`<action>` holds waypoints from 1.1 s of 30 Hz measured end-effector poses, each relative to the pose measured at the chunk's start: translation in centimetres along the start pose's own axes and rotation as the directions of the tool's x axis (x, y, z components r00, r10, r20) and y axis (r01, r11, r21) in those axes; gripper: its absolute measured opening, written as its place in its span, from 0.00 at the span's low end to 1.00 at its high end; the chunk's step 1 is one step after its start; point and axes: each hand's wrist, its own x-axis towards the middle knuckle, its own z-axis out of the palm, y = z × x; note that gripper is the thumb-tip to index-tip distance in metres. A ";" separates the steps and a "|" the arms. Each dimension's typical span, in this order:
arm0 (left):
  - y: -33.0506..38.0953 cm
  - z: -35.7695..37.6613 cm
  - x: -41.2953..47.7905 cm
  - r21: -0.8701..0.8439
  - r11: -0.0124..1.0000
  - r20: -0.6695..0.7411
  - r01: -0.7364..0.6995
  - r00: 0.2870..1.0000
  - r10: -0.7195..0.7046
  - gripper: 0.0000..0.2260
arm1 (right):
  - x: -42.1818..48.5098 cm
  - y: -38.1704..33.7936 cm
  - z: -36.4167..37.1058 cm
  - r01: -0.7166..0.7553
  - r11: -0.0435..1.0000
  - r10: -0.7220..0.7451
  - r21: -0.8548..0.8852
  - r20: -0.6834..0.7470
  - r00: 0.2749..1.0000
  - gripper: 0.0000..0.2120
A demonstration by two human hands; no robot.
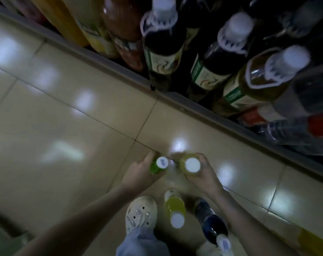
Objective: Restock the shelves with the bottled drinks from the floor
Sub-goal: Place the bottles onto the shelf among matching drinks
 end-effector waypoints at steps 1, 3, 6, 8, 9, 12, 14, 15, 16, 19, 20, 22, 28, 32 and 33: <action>0.6 0.2 0.5 0.020 0.999 0.000 -0.031 1.000 0.031 0.22 | 0.8 0.8 0.2 0.030 0.999 -0.029 -0.022 0.042 0.999 0.29; 1.2 0.8 0.6 0.057 0.994 0.022 -0.090 0.996 0.089 0.22 | 0.9 2.1 1.1 0.012 0.999 -0.013 0.032 0.029 0.999 0.29; 1.2 0.2 -0.1 -0.015 0.997 0.011 -0.080 0.997 0.080 0.20 | -1.0 1.7 0.9 -0.041 0.994 0.044 0.101 -0.032 0.999 0.29; 0.5 0.0 -1.0 -0.055 0.998 0.015 -0.039 0.999 0.040 0.20 | -2.1 0.7 0.2 -0.079 0.991 0.082 0.107 -0.022 0.996 0.36; 0.3 -0.1 -1.7 -0.061 0.997 0.018 -0.036 0.999 0.037 0.20 | -2.8 -0.1 -0.1 -0.081 0.994 0.083 0.072 -0.020 0.996 0.39; 0.8 -0.9 -3.7 -0.077 0.997 0.023 0.015 1.000 -0.013 0.19 | -5.6 -2.2 -1.0 -0.068 0.997 0.068 0.032 -0.011 0.998 0.45; 2.1 -1.8 -4.9 -0.081 0.996 0.013 0.045 0.999 -0.044 0.20 | -7.8 -3.8 -1.8 -0.042 0.999 0.042 0.005 -0.038 0.998 0.44; 2.9 -2.4 -5.5 -0.064 0.996 0.030 0.056 0.998 -0.054 0.23 | -9.2 -5.0 -2.4 -0.040 0.999 0.040 -0.002 -0.047 0.998 0.43; 4.1 -3.2 -6.1 -0.036 0.997 0.056 0.070 0.996 -0.068 0.26 | -10.5 -6.2 -3.1 -0.044 0.999 0.044 -0.006 -0.056 0.998 0.41; 8.8 -7.3 -8.6 -0.020 0.993 0.095 0.119 0.989 -0.116 0.33 | -15.1 -10.9 -6.3 -0.041 0.999 0.038 -0.033 -0.068 0.997 0.36; 10.8 -9.2 -9.6 -0.016 0.995 0.086 0.102 0.991 -0.101 0.32 | -16.8 -12.7 -7.7 -0.024 0.998 0.020 -0.055 -0.075 0.997 0.34; 15.2 -13.5 -12.1 -0.004 1.000 0.041 0.014 0.999 -0.014 0.27 | -20.1 -16.8 -11.0 0.017 0.995 -0.027 -0.098 -0.108 0.994 0.31; 29.6 -29.1 -20.6 0.080 0.960 -0.076 -0.269 0.958 0.275 0.18 | -30.0 -32.5 -23.1 0.167 0.974 -0.203 -0.156 -0.258 0.944 0.25; 38.3 -38.5 -25.4 -0.055 0.881 -0.246 -0.469 0.862 0.444 0.16 | -35.7 -42.2 -29.9 0.304 0.945 -0.326 -0.122 -0.426 0.844 0.26; 40.1 -40.5 -26.3 -0.055 0.857 -0.290 -0.512 0.830 0.477 0.15 | -37.0 -44.5 -31.3 0.324 0.939 -0.337 -0.112 -0.474 0.813 0.25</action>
